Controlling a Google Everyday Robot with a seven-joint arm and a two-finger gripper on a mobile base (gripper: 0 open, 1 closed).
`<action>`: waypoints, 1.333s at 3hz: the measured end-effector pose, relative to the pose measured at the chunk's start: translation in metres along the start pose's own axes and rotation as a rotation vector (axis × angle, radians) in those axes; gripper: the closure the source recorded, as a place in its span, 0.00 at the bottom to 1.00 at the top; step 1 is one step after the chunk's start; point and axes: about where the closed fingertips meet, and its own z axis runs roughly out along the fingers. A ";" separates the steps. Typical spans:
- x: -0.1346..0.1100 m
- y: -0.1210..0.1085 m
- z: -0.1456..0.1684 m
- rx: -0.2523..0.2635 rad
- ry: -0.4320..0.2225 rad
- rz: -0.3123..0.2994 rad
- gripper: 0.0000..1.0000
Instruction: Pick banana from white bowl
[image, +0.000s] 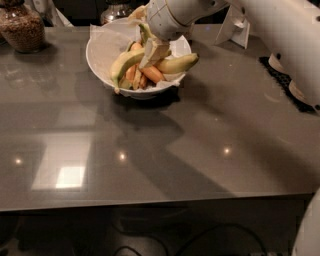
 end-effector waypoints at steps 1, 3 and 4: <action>0.006 0.002 0.015 -0.021 -0.005 -0.010 0.53; 0.016 0.001 0.036 -0.060 -0.006 -0.026 0.50; 0.020 0.003 0.046 -0.086 -0.006 -0.028 0.49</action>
Offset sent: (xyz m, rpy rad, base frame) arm 0.0261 0.0090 -0.0268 -0.0402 0.0149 0.0357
